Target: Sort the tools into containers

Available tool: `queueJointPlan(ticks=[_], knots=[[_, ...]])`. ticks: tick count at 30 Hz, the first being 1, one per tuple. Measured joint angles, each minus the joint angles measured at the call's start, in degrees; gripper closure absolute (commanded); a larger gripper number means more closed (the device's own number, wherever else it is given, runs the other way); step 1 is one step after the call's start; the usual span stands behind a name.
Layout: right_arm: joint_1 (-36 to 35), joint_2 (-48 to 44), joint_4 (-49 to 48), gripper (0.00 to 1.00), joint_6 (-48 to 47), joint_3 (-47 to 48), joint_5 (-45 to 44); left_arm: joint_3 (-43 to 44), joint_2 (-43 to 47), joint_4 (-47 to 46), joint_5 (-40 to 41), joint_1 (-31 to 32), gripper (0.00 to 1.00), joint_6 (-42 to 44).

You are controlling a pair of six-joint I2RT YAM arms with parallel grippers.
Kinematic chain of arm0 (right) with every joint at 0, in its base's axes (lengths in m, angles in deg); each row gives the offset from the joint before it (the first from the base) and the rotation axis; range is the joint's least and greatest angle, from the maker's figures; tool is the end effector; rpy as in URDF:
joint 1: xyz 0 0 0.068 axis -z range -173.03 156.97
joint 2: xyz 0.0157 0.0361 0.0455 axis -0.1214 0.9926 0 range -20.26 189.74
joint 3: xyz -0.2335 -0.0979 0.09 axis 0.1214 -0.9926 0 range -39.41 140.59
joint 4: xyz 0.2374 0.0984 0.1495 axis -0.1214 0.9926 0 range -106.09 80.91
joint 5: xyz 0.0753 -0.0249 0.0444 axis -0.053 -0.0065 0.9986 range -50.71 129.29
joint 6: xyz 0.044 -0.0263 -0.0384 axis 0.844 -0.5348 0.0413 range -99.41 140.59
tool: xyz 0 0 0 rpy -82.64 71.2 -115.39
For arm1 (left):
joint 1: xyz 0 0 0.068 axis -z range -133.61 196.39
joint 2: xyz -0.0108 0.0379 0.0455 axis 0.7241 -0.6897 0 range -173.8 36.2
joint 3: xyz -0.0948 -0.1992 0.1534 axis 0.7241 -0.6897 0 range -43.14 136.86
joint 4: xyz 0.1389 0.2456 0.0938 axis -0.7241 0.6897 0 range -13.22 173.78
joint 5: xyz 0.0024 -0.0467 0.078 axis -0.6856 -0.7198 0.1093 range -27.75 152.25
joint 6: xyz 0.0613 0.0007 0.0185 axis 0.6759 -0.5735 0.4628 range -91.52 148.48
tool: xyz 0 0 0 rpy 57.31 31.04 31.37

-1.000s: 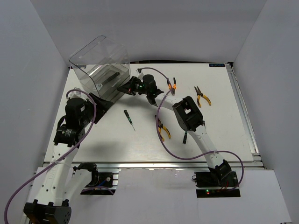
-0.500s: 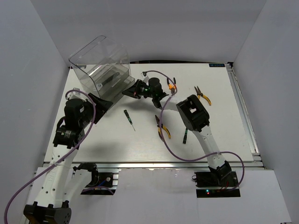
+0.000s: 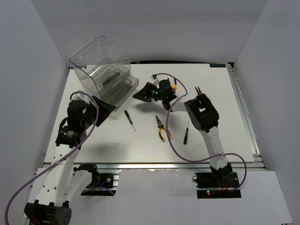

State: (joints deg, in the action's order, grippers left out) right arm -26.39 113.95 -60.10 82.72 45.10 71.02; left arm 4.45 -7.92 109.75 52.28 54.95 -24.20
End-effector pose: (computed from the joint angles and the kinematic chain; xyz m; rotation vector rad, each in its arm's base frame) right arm 0.4412 0.3218 0.1112 -0.0016 1.9702 1.6431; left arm 0.2155 -0.0411 0.3109 -0.7172 2.0651 -0.8126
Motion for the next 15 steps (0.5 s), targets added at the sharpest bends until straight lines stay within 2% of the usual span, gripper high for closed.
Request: queueJointPlan(ticks=[4,8,13,15], knots=[[-0.09,-0.61,0.81,0.59,-2.91,-0.2,0.44,-0.11,-0.85,-0.04,-1.01,0.15,0.24,0.9],[-0.07,-3.74,4.5,0.53,-9.84,-1.33,2.21,-0.44,-3.61,-0.11,-1.33,2.05,0.31,1.49],[1.62,-10.86,12.92,0.37,-25.27,-2.75,6.38,-0.5,-13.0,0.0,1.99,10.12,0.35,1.84],[3.37,-14.73,16.74,0.36,-32.5,-3.89,8.79,0.42,-18.84,1.03,5.35,14.56,0.34,2.05]])
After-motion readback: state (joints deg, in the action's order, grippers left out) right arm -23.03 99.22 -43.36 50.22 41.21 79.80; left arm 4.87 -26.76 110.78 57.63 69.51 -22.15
